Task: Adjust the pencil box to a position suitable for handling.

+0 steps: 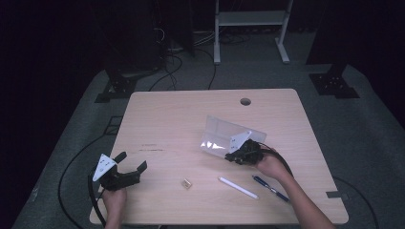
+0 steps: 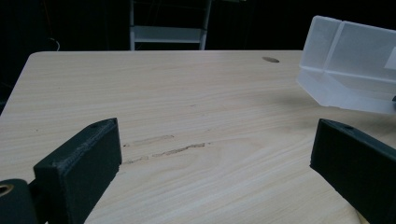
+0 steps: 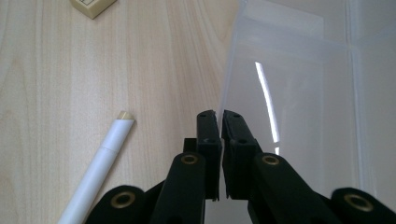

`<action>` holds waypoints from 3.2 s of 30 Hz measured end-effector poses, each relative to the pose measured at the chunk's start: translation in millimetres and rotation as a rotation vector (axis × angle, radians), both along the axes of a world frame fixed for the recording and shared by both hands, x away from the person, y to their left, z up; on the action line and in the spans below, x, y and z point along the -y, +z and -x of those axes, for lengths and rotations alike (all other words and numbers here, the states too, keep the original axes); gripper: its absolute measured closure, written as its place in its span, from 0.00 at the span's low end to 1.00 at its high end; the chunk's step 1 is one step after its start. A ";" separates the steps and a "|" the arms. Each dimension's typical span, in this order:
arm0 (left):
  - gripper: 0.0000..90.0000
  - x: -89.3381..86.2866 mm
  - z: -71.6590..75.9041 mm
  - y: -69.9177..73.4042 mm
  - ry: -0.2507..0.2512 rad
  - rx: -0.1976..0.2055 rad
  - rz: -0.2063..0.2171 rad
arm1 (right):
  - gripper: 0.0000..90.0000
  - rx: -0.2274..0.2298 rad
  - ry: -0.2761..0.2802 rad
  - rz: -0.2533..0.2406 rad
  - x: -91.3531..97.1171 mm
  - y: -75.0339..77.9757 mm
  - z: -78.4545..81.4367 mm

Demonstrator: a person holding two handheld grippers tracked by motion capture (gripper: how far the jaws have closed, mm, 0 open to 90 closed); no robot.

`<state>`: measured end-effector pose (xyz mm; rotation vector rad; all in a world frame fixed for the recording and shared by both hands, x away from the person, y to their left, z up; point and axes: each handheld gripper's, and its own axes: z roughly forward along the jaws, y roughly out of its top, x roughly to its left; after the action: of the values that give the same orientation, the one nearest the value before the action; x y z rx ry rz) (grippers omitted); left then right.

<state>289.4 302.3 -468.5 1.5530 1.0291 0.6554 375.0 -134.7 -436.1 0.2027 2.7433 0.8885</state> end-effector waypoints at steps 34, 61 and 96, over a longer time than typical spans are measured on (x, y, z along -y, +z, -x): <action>0.01 -2.9 1.3 0.7 0.004 0.001 0.016 | 0.95 -0.116 0.057 0.025 -32.5 -38.8 -9.2; 0.01 -2.5 1.8 0.5 0.005 -0.001 0.006 | 0.59 -0.169 -0.070 -0.132 -1.0 -10.1 -3.0; 0.01 -1.1 1.8 -0.3 0.004 -0.006 0.002 | 0.33 -0.187 -0.215 -0.225 57.9 -0.3 20.1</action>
<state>287.6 303.4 -468.8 1.5526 1.0374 0.6524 354.8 -192.6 -436.4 0.6397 2.7120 1.1667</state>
